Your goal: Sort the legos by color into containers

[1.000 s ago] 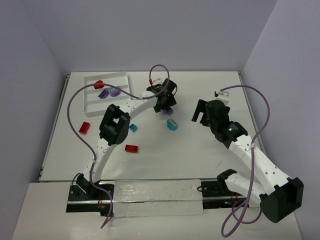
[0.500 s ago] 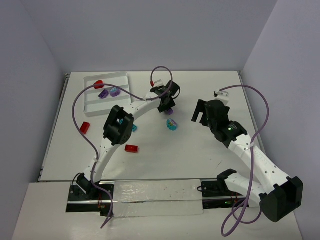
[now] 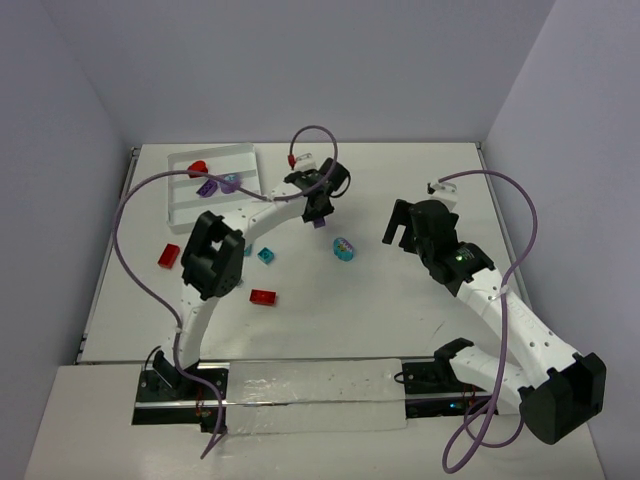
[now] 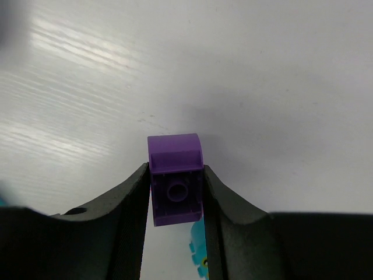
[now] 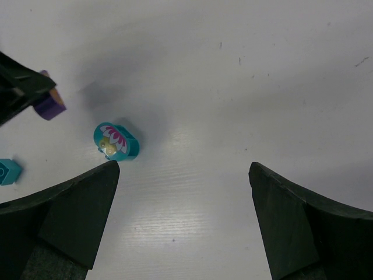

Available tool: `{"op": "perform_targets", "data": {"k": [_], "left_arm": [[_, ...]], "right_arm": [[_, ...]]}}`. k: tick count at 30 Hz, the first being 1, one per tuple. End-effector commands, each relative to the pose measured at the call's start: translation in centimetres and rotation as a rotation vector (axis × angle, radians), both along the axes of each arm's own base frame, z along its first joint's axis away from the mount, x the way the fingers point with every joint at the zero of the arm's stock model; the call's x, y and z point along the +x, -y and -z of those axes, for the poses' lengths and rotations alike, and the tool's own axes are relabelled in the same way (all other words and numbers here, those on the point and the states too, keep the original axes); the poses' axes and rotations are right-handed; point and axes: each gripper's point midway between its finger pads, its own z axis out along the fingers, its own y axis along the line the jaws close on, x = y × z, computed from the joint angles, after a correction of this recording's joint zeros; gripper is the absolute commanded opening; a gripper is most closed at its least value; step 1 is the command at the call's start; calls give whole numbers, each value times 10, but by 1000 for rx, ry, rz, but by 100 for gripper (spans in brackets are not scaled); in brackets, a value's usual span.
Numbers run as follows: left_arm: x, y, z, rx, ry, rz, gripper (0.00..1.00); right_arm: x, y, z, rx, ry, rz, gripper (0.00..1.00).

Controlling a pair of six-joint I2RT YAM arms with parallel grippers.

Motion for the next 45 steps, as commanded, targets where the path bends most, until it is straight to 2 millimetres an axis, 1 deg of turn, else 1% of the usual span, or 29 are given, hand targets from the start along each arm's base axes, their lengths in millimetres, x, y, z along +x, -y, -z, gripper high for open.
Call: {"op": "perform_targets", "data": {"k": [1, 3, 5, 6, 8, 9, 10, 11, 12, 13, 15, 16, 17, 18, 20, 22, 23, 25, 28, 30, 33, 38, 40, 42, 45], "left_arm": [[21, -59, -100, -7, 175, -76, 0], [26, -89, -115, -15, 197, -110, 0], [29, -129, -129, -25, 221, -159, 0], [35, -153, -131, -20, 226, -198, 0], [43, -188, -133, -32, 231, -252, 0], [47, -207, -131, -36, 225, -286, 0], [50, -219, -130, -39, 221, -307, 0], [54, -228, -127, -46, 214, -320, 0], [60, -245, -120, -59, 195, -346, 0], [63, -258, -113, -64, 178, -366, 0], [74, -292, -107, -63, 161, -429, 0], [76, -301, -98, -47, 142, -451, 0], [77, -310, -103, -38, 151, -470, 0], [82, -323, -96, -21, 138, -499, 1], [89, -334, -91, -11, 131, -514, 1], [102, -345, -81, -14, 122, -532, 3], [103, -348, -80, -18, 122, -540, 4], [112, -357, -68, -26, 107, -562, 5], [121, -362, -54, -37, 91, -572, 7], [127, -363, -50, -38, 95, -568, 9], [131, -364, -42, -33, 76, -579, 11], [127, -364, -34, -38, 72, -589, 16], [124, -367, -30, -31, 67, -605, 23], [121, -379, -27, -34, 63, -624, 28], [118, -381, -22, -34, 57, -626, 38]], "right_arm": [[3, -5, -4, 23, 24, -7, 100], [3, -7, -4, 28, 22, -14, 100], [3, -7, -7, 30, 28, -16, 100], [3, -8, -8, 30, 32, -18, 100], [4, -8, -10, 34, 37, -20, 100], [4, -9, -9, 35, 36, -21, 100], [5, -9, -8, 35, 34, -22, 100], [5, -10, -8, 37, 33, -25, 100], [5, -11, -7, 39, 31, -26, 100], [6, -11, -8, 42, 33, -27, 100], [7, -12, -7, 45, 33, -27, 100], [7, -13, -5, 46, 31, -30, 100], [8, -13, -6, 46, 32, -30, 100], [8, -14, -5, 47, 32, -31, 100], [9, -14, -2, 44, 23, -31, 100], [10, -16, 1, 38, 15, -37, 100], [11, -15, 1, 38, 14, -36, 100], [12, -16, 4, 34, 4, -38, 100], [13, -17, 4, 34, 4, -39, 100], [14, -16, 4, 30, 5, -36, 100], [15, -15, 5, 23, 1, -32, 100], [16, -15, 8, 13, -11, -29, 100], [16, -16, 10, 11, -14, -30, 100], [17, -17, 10, 12, -16, -33, 100], [17, -19, 10, 17, -20, -43, 100]]}}
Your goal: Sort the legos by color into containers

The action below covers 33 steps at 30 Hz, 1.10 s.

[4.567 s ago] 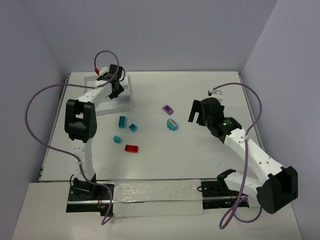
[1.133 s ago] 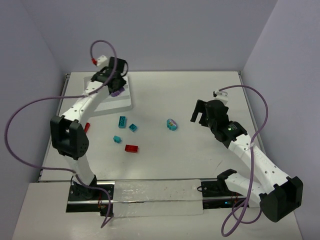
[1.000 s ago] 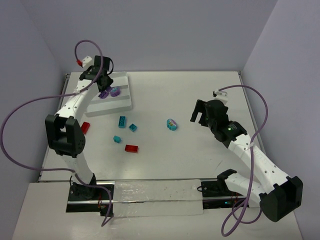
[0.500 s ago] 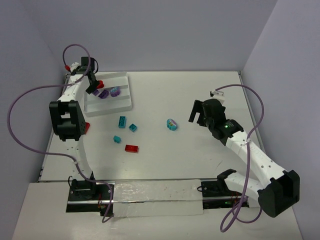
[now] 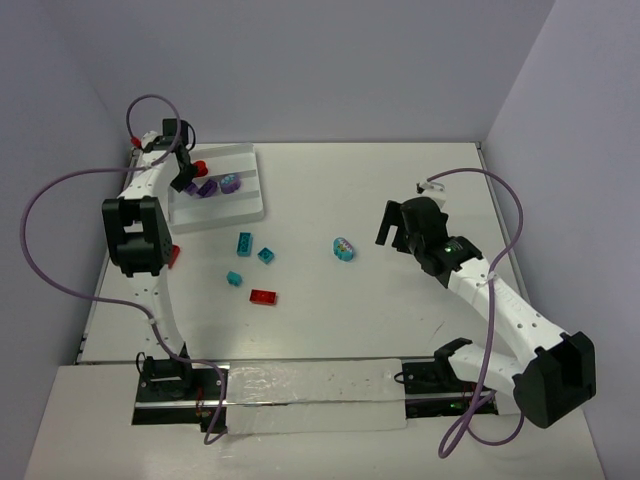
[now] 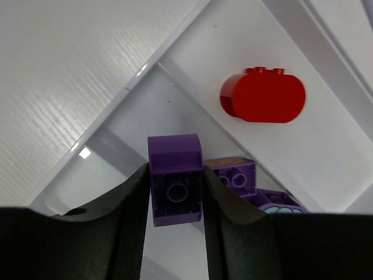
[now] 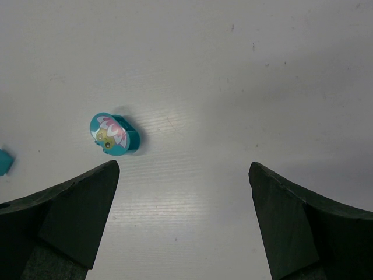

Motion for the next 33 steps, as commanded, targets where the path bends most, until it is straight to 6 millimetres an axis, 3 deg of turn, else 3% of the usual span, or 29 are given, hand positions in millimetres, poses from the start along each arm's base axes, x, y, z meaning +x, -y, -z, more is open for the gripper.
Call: {"op": "perform_targets", "data": {"k": [1, 6, 10, 13, 18, 21, 25, 28, 31, 33], "left_arm": [[2, -13, -14, -4, 55, -32, 42], [-2, -11, -15, -6, 64, -19, 71], [-6, -8, -32, -12, 88, -2, 77], [-17, 5, -57, -14, 147, 50, 77], [-43, 52, -104, 65, 230, 178, 77], [-72, 85, -123, 91, 255, 305, 76], [-110, 146, -108, 111, 205, 523, 75], [-134, 173, -88, 118, 158, 630, 78], [-160, 185, -54, 138, 67, 683, 84], [-173, 187, -32, 128, 18, 710, 94]], "right_arm": [[9, -6, -14, 19, 51, -10, 100], [6, -4, -14, 17, 47, -4, 100], [5, -3, -16, 15, 51, 1, 100], [4, -2, -20, 22, 60, 1, 100], [3, -4, -22, 34, 68, -7, 100], [1, -4, -22, 37, 67, -6, 100], [1, -3, -23, 40, 73, -4, 100], [1, -4, -23, 44, 74, -7, 100], [1, -6, -24, 50, 74, -10, 100], [0, -6, -23, 50, 74, -10, 100]]}}
